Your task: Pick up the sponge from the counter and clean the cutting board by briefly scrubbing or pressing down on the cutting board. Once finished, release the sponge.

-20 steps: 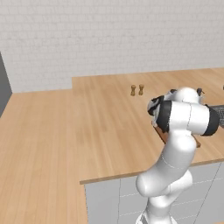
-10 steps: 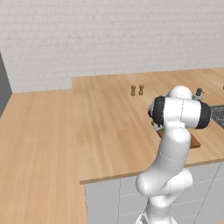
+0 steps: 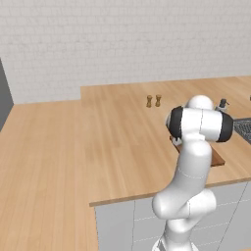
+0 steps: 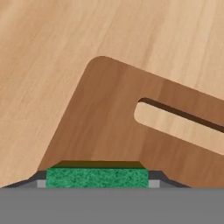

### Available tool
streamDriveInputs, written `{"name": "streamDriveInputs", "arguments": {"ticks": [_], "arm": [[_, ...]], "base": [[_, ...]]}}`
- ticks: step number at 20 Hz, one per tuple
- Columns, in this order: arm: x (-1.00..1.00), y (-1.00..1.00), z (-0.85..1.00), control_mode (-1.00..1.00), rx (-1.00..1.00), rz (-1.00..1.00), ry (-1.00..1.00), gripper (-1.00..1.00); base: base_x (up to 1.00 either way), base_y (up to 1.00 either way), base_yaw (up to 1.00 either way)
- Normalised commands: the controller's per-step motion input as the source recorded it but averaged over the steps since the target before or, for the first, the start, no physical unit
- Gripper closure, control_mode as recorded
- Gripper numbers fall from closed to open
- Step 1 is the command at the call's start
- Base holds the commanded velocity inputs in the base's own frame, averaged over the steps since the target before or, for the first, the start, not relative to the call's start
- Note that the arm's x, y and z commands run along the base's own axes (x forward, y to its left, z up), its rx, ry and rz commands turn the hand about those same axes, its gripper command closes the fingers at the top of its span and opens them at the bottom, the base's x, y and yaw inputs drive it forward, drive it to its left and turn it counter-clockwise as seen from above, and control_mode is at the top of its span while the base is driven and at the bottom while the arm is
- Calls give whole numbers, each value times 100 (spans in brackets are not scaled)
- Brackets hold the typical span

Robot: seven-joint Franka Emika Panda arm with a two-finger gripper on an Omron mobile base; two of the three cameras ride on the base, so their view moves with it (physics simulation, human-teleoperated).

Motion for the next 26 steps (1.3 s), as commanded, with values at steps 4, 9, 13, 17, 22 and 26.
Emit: {"name": "streamDriveInputs", "arguments": {"ticks": [4,9,13,17,22,26], "arm": [[18,0,0,-100,0,0,0,100],[36,0,0,-100,0,0,0,100],[38,0,-9,-100,0,0,1,100],[12,-7,-82,-100,0,0,14,100],[8,-33,-70,-100,0,0,9,100],[9,-48,-6,-100,0,0,0,100]], "base": [[0,0,0],[0,0,0],[0,0,0],[0,0,0],[0,0,0],[0,0,0]]}}
